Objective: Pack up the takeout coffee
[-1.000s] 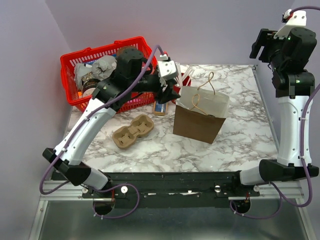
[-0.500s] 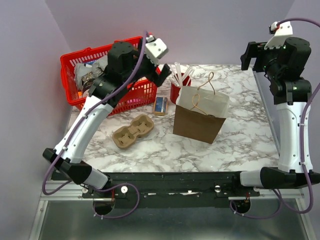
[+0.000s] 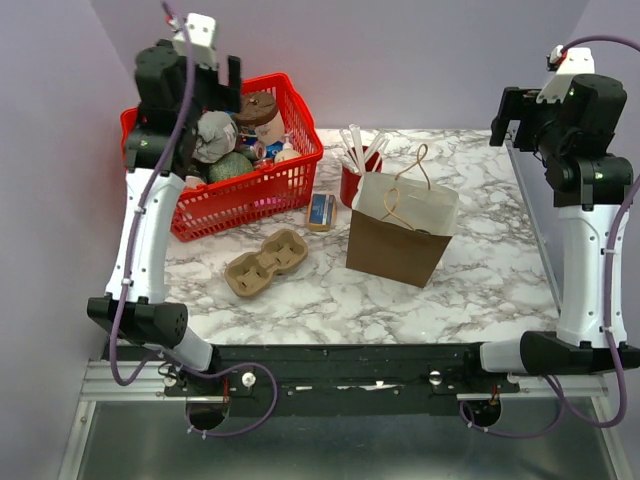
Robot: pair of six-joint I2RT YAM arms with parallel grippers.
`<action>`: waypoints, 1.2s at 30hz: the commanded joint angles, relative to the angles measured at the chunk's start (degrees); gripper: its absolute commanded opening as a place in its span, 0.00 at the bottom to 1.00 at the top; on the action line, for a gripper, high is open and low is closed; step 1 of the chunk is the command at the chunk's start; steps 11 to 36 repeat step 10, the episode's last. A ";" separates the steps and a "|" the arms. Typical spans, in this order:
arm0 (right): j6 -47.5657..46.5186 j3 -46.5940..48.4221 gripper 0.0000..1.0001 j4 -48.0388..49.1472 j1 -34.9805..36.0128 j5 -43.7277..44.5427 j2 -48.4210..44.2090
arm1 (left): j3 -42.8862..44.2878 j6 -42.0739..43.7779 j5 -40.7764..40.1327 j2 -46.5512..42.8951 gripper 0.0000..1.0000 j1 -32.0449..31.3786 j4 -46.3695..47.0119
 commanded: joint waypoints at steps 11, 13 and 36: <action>2.04 20.62 1.00 -2.61 -0.37 -1.31 12.16 | -1.27 -10.05 5.26 2.10 0.99 14.91 3.26; 2.04 20.62 1.00 -2.61 -0.37 -1.31 12.16 | -1.27 -10.05 5.26 2.10 0.99 14.91 3.26; 2.04 20.62 1.00 -2.61 -0.37 -1.31 12.16 | -1.27 -10.05 5.26 2.10 0.99 14.91 3.26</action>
